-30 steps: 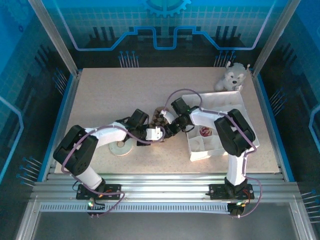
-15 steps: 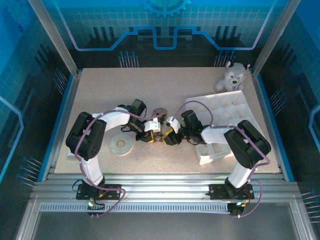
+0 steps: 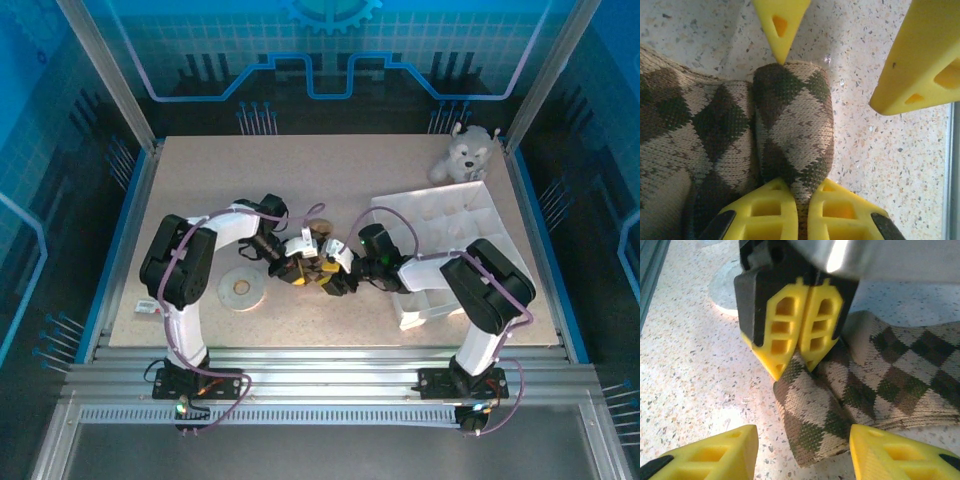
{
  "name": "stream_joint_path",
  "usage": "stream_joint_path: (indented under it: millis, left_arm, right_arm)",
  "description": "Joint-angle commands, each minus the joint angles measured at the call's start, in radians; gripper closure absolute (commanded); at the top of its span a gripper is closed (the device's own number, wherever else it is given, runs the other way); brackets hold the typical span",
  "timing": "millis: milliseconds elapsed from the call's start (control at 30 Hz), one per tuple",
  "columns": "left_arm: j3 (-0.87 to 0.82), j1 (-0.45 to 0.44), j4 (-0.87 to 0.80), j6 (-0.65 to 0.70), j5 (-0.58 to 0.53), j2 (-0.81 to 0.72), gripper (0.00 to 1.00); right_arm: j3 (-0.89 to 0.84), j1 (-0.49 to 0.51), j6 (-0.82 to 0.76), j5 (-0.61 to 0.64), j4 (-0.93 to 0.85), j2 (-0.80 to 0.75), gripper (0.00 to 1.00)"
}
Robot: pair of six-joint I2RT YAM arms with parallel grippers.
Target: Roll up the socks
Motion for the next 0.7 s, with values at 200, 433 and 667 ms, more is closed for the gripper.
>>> stream_joint_path:
  millis: [200, 433, 667]
  left_arm:
    - [0.069, 0.017, -0.144, 0.056, 0.073, 0.062, 1.0]
    - [0.069, 0.028, -0.148, 0.06, 0.072, 0.064, 1.0]
    - [0.07, 0.04, -0.149, 0.076, 0.085, 0.057, 1.0]
  right_arm:
    - [0.101, 0.033, -0.171, -0.059, -0.07, 0.076, 0.49]
    - [0.136, 0.04, -0.217, -0.095, -0.143, 0.112, 0.5]
    - [0.152, 0.053, -0.252, -0.061, -0.212, 0.122, 0.5]
